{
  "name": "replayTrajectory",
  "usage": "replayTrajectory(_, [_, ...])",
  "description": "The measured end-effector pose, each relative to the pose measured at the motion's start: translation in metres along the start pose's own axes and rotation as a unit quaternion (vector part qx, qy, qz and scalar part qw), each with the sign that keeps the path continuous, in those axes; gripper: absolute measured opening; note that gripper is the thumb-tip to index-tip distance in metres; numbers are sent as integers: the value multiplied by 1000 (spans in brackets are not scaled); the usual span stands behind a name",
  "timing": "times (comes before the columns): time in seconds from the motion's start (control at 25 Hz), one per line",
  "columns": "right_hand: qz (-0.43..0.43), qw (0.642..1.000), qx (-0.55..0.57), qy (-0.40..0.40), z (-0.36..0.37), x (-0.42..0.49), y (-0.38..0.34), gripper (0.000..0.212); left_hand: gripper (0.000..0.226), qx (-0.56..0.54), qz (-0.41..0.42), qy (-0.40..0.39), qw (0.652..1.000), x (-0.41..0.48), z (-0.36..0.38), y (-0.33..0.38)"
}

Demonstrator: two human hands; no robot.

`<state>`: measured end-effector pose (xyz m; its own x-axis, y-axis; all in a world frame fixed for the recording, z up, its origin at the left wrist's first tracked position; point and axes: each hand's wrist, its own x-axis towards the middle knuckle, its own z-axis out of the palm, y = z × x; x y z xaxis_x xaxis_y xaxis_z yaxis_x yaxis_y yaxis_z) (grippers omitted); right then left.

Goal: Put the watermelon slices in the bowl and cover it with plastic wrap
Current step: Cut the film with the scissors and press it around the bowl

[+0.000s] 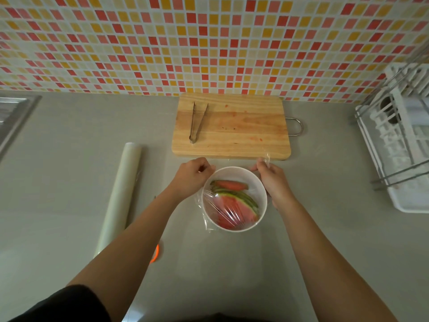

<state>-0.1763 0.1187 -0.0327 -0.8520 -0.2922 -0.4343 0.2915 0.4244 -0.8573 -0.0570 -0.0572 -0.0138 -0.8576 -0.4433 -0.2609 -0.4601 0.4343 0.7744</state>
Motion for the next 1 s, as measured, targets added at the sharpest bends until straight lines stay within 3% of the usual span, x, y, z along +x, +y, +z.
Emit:
replayTrajectory(0.24, [-60,991,92,75,13,-11,-1,33,28,-18,31,40,999,-4,4,-5])
replayTrajectory(0.4, [-43,995,73,57,11,-9,3,29,29,-185,-55,8,981,-5,11,-10])
replayTrajectory(0.56, [23,994,87,57,14,-3,5,14,28,-376,-148,6,915,-12,25,-11])
replayTrajectory(0.72, [44,994,72,66,13,0,4,45,9,-464,-178,52,866,-13,34,-11])
replayTrajectory(1.0, [98,993,40,54,12,5,0,61,24,-468,-149,58,869,-18,36,-8])
